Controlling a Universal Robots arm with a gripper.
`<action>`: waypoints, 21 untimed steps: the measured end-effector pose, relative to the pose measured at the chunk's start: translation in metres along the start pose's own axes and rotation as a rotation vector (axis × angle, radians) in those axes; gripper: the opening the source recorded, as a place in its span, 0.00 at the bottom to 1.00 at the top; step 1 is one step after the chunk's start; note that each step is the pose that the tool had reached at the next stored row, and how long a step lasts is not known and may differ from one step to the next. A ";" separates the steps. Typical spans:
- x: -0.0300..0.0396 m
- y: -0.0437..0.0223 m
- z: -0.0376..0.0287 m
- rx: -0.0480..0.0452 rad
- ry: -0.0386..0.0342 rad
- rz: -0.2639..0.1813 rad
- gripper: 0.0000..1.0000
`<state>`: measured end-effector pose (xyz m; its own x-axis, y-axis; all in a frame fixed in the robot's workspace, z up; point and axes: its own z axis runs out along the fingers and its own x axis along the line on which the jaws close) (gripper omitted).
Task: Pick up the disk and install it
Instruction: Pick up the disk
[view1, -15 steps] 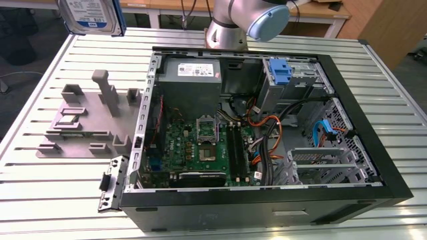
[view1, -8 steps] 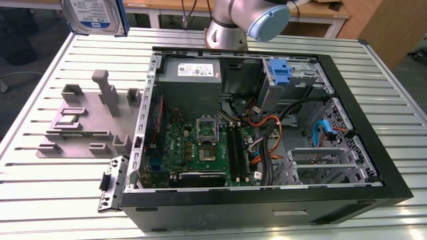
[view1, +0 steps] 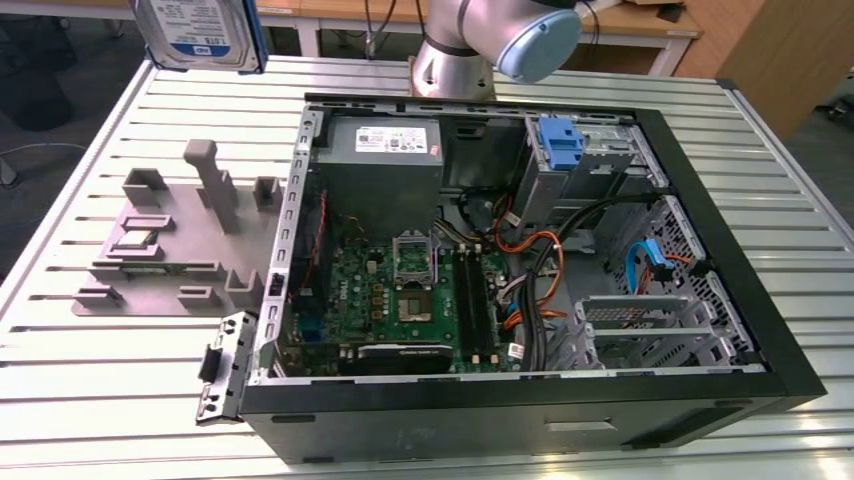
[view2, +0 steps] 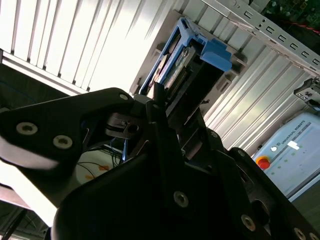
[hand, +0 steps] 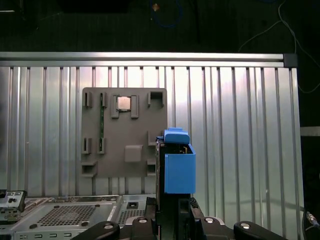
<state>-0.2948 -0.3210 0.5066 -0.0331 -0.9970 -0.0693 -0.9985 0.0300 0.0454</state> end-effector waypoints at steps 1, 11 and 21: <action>-0.0001 -0.0017 -0.0001 0.0000 0.0000 0.000 0.35; -0.0004 -0.0106 -0.0004 -0.0001 0.0000 0.000 0.35; -0.0006 -0.0153 -0.0011 -0.0002 0.0001 0.000 0.35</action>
<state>-0.2794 -0.3209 0.5071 -0.0331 -0.9971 -0.0692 -0.9985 0.0300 0.0455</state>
